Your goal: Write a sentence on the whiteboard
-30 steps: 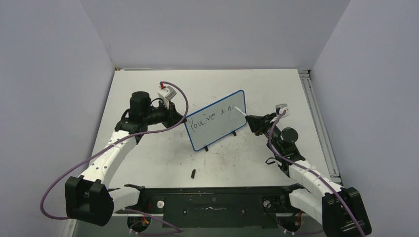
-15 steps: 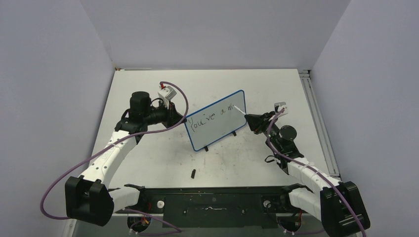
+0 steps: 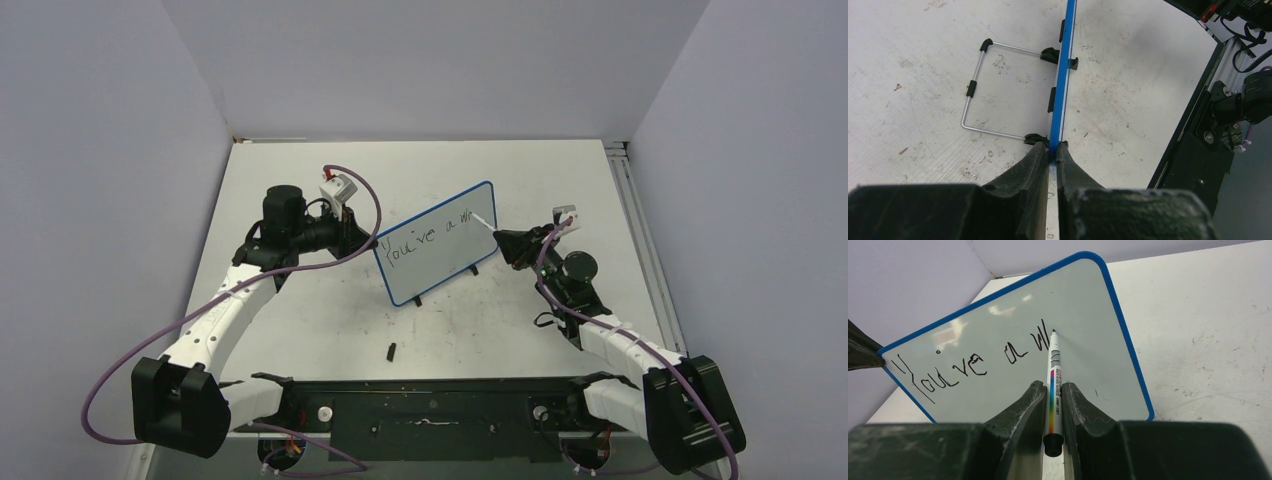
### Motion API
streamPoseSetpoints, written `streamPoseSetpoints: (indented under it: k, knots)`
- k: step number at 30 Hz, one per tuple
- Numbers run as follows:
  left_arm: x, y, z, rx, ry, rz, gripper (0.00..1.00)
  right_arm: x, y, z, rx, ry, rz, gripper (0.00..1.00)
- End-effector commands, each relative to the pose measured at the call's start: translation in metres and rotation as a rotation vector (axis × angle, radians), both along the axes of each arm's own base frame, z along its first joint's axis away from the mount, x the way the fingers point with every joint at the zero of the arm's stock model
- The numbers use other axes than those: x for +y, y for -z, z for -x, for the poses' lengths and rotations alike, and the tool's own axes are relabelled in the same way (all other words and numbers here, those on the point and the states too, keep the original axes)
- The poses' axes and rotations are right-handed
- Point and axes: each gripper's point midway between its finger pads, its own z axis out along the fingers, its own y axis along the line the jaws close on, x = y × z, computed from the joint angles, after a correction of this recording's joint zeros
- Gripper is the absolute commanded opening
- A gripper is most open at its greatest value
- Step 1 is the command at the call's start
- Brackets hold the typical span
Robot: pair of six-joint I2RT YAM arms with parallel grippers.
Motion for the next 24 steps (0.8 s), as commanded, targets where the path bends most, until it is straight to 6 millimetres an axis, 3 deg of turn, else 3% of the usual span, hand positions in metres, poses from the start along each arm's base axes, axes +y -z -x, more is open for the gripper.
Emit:
streamPoseSetpoints:
  k: [1,9,24]
  knots:
    - [-0.001,-0.003,0.001,0.016,0.008,0.012,0.00,0.005,-0.037,-0.007,-0.110,-0.014,-0.037,0.05]
    - [-0.001,-0.003,0.001,0.015,0.007,0.011,0.00,-0.004,-0.046,0.002,-0.127,0.020,-0.040,0.05]
    - [-0.001,-0.003,0.001,0.015,0.009,0.012,0.00,-0.005,-0.026,-0.003,-0.084,0.031,-0.017,0.05]
